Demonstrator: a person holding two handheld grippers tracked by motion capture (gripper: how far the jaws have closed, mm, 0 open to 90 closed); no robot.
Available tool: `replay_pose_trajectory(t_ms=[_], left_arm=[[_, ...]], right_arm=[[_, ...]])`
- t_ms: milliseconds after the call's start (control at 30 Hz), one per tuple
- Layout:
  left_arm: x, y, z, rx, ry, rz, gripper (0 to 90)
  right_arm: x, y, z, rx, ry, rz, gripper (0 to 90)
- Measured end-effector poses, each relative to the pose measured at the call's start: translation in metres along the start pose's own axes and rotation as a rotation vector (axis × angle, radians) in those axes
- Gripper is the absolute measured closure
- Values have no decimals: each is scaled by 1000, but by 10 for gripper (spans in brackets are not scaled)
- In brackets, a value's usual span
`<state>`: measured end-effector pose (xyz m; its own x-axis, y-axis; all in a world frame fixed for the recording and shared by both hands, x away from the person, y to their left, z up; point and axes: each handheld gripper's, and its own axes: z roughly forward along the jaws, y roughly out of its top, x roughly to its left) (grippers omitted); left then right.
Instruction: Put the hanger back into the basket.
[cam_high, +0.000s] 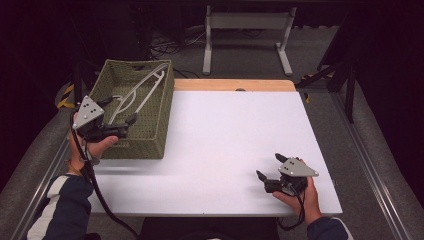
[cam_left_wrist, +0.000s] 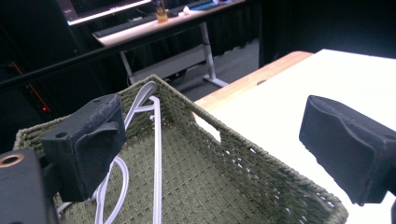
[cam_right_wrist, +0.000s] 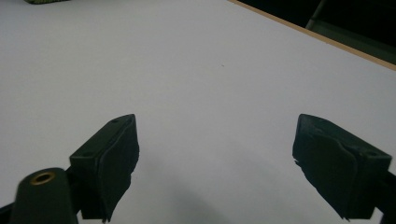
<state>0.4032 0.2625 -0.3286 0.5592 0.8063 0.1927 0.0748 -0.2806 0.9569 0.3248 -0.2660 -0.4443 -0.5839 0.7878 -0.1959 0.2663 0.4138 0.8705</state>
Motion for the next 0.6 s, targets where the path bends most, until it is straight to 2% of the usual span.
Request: replay_pose_trajectory(t_ms=[167,300,333,600], left_arm=[[-7,-3,-3,-28,-17,16,64],[-15,-4,-4,-45,-38,30,62],[-19,-5,-5,-44,-42,46,62],[-31,-10,-7,-52,-89,49,59]], right_arm=[[-3,4,0,-12,-7,13,149],[-6,14,-1,-44,-18,38,151],[-6,15,0,-45,-16,40,151],[-9,28,5,-70,-30,44,146]])
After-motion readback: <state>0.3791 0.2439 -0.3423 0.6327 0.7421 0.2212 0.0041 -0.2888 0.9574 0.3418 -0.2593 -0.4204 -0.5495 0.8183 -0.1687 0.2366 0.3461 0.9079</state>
